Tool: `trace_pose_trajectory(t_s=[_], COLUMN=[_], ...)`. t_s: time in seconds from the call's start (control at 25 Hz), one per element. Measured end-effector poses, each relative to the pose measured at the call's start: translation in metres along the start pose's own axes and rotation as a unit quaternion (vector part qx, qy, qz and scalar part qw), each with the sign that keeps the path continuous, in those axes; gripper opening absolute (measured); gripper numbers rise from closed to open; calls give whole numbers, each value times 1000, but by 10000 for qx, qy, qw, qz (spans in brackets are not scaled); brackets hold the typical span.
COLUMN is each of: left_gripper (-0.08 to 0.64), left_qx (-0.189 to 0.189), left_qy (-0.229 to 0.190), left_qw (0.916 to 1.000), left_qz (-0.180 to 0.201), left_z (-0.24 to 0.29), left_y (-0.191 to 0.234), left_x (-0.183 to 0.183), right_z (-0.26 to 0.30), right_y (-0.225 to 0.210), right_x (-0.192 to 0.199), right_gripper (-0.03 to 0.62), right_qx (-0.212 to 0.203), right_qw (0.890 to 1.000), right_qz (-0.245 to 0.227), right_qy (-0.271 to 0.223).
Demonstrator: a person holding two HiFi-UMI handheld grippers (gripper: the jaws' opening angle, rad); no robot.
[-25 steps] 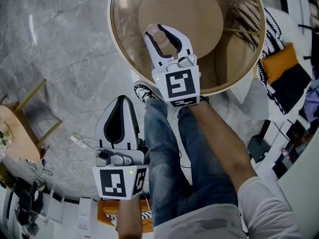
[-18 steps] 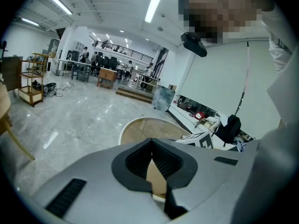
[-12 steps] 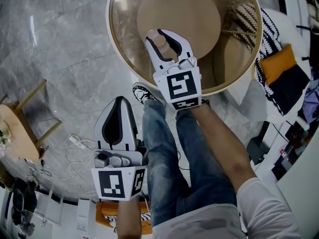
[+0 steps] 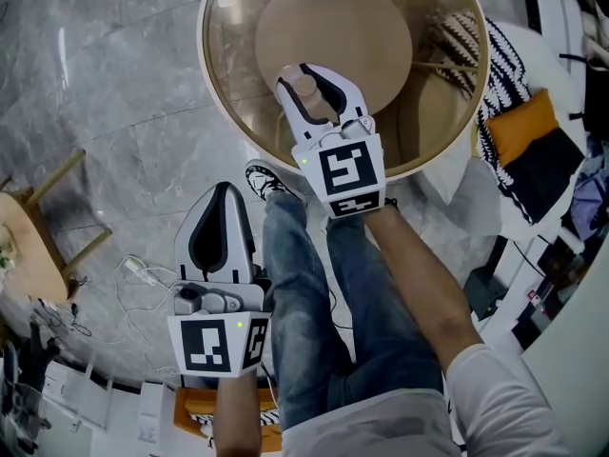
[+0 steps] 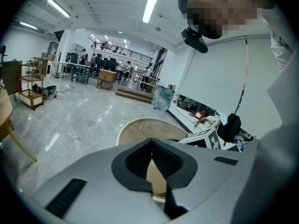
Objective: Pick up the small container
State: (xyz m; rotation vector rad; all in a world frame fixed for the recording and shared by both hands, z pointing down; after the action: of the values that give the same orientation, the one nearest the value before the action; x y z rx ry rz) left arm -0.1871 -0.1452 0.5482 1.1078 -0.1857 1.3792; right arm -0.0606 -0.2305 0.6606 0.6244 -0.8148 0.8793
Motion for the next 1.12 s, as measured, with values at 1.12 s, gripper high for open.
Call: trace_pose_trajectory(t_s=[1.12], left_gripper=[17], left_qx=[139], left_qy=[64], left_qw=[9997], left_qz=[213], left_z=[-27], left_y=[-50], left_x=[-3], right_z=[-69], right_y=[-20], right_x=[-24], right_gripper=[137], right_qx=[-124], right_qw=[9998], right_qz=[168], right_qy=[-42])
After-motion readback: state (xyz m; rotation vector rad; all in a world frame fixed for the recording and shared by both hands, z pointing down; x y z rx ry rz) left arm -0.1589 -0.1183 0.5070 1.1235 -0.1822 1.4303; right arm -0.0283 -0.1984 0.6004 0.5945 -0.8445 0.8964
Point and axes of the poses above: the fingertips, and each gripper's own axes: z forward along the fingers, y to its left, x out of its underside, the point moved 3 cm from there along -z, backward along the fingers, and after that the axes turned 15 degrees about -z, right-handed, at the moved point
